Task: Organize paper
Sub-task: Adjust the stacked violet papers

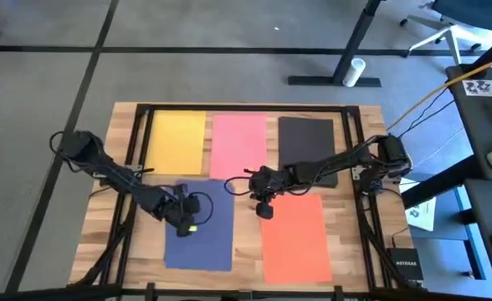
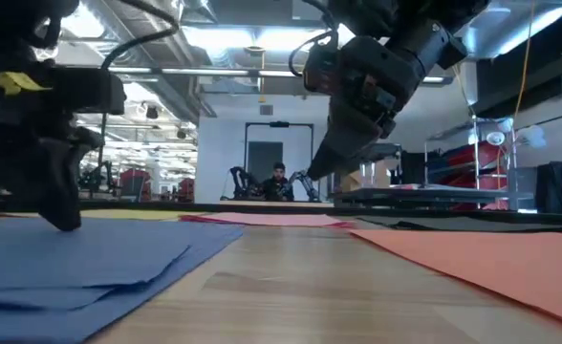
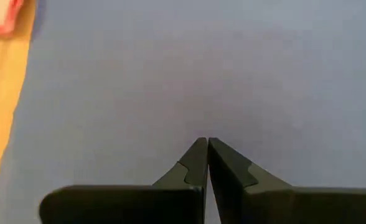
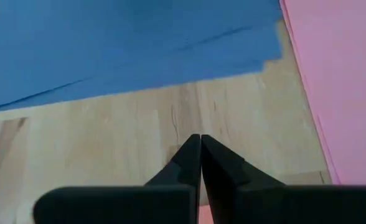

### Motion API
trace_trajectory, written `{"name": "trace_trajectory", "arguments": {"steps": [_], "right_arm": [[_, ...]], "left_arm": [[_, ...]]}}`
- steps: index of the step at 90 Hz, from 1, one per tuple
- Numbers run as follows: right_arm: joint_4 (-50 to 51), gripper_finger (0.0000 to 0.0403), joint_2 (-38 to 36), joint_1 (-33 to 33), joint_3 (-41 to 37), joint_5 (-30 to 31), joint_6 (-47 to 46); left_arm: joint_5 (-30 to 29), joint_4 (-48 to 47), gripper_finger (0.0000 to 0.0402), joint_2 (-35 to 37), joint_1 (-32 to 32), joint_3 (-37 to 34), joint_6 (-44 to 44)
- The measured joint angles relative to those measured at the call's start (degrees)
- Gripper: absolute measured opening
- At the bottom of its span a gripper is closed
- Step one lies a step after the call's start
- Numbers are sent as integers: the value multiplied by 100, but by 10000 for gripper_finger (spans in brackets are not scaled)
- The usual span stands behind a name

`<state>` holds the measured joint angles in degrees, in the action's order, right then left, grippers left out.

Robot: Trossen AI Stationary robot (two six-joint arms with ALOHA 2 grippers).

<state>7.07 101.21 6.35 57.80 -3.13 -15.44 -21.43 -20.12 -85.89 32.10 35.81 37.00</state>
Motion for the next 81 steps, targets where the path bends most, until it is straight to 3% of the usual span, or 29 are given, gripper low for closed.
{"name": "trace_trajectory", "arguments": {"steps": [24, 49, 62, 81], "right_arm": [[22, 1, 0, 0, 0, -3, 0], [28, 1, 0, 2, 0, -49, 79], [35, 1, 2, 56, 0, -99, 82], [50, 1, 2, 215, 0, -88, 140]], "left_arm": [[170, 51, 0, 17, 311, 81, 277], [155, -1262, 0, 17, 321, 1108, -245], [374, -1990, 0, 24, 651, 1119, 314], [382, -2092, 0, 55, 1513, 945, 1498]]}}
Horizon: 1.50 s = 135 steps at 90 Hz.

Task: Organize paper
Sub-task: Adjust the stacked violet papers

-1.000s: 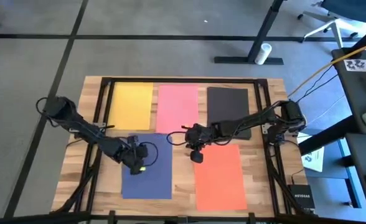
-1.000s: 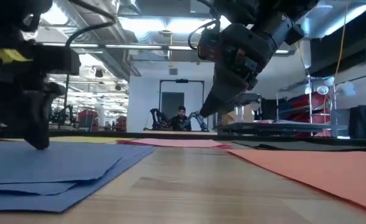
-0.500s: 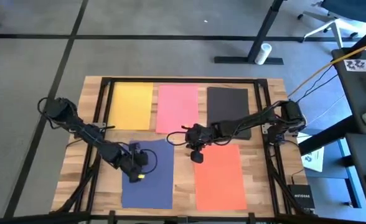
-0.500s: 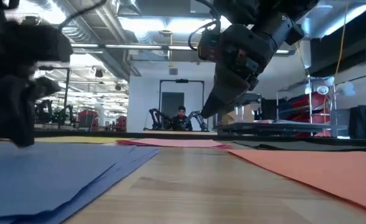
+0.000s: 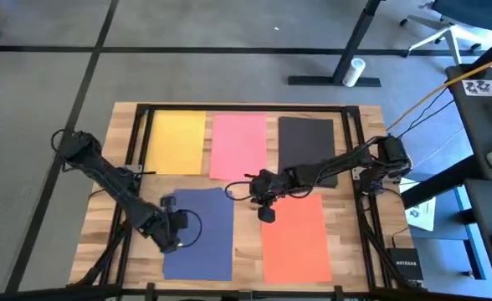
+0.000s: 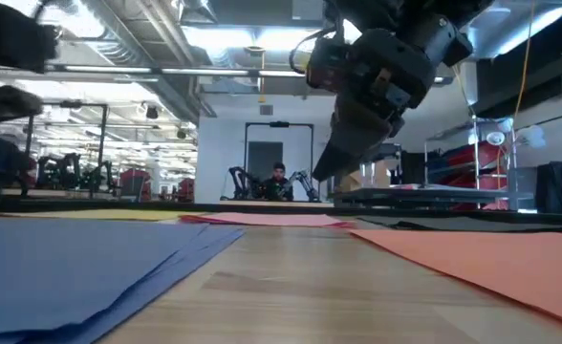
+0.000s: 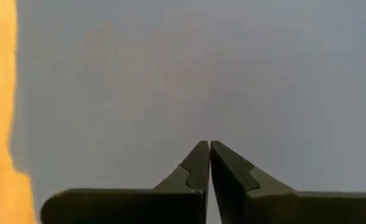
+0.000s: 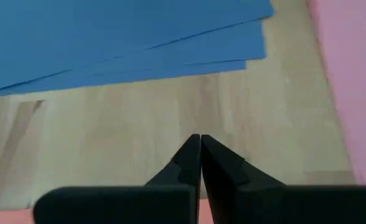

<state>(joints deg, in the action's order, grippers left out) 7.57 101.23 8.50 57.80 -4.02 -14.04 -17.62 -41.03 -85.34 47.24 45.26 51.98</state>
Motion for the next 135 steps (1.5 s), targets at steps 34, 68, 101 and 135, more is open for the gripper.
{"name": "trace_trajectory", "arguments": {"steps": [34, 68, 101, 135], "right_arm": [[275, 1, 36, 17, 221, 51, -48], [1005, 1, 1098, 16, 1257, -8, 254], [849, 1, 1706, 8, 1588, -115, 378], [533, 1, 1969, -171, 1781, -231, 428]], "left_arm": [[-182, -324, 0, 850, 1218, -690, 2498], [333, -324, 0, 1125, 1022, -1522, 3118], [497, -2, 0, 1147, 246, -1705, 1954], [-167, 364, 0, 1109, -37, -1781, 1567]]}}
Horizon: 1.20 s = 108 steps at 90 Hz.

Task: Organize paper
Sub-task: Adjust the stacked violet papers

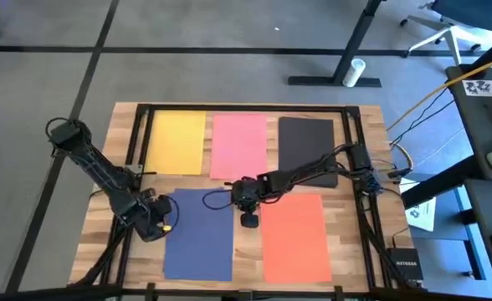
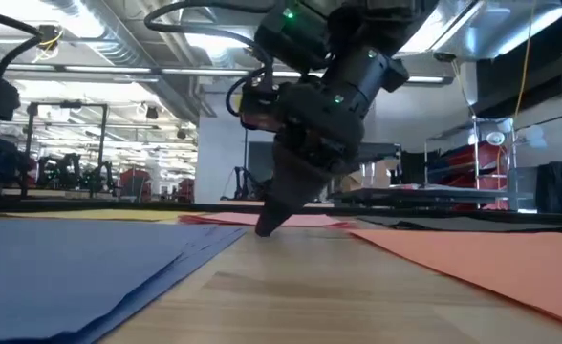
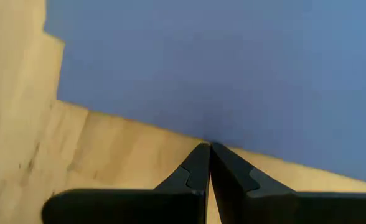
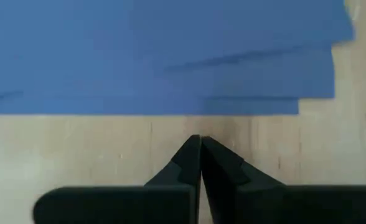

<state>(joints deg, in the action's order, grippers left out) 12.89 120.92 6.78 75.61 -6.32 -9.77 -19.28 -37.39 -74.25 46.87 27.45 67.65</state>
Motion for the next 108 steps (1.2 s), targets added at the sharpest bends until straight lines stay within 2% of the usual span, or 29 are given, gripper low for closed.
{"name": "trace_trajectory", "arguments": {"steps": [29, 108], "right_arm": [[-32, 1, 10, -74, -2, -105, 125], [-3, 1, 16, -87, -11, -97, 228]], "left_arm": [[-507, 515, 0, -4, -24, -208, -20], [-471, 812, 0, -9, -19, -218, -10]]}}
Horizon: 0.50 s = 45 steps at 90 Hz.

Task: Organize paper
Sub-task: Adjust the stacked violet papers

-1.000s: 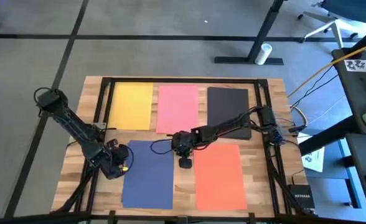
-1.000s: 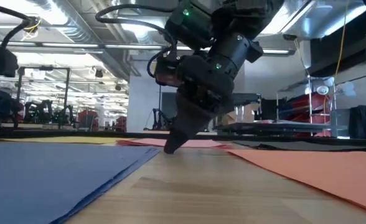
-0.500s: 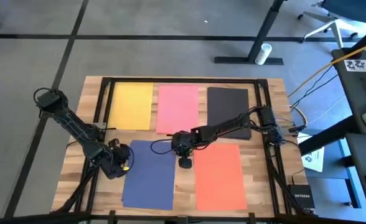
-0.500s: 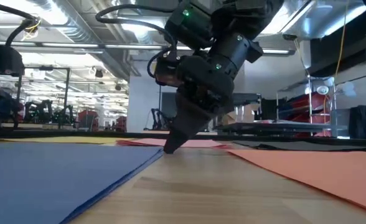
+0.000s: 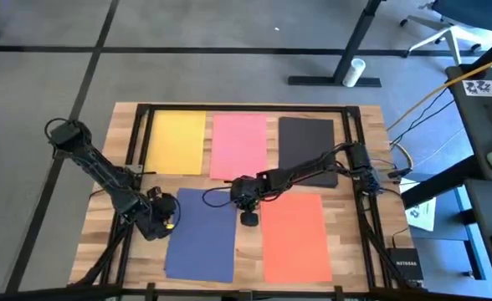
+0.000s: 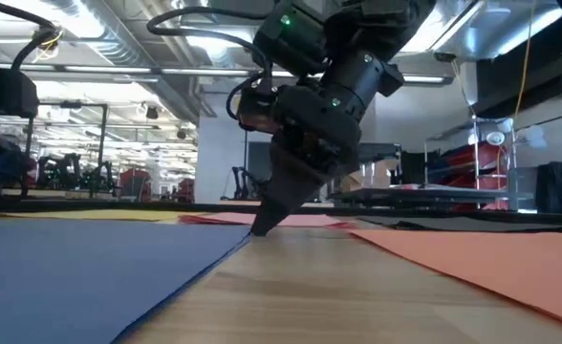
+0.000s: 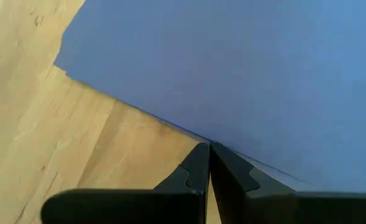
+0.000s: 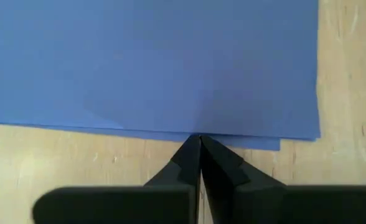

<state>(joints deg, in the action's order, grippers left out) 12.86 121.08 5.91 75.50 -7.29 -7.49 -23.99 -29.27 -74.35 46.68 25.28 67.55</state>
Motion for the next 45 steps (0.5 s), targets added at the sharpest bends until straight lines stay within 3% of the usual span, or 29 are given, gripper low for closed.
{"name": "trace_trajectory", "arguments": {"steps": [45], "right_arm": [[2, 1, 0, -4, -2, 7, 24]], "left_arm": [[-20, 206, 0, 0, 4, 2, -4]]}}
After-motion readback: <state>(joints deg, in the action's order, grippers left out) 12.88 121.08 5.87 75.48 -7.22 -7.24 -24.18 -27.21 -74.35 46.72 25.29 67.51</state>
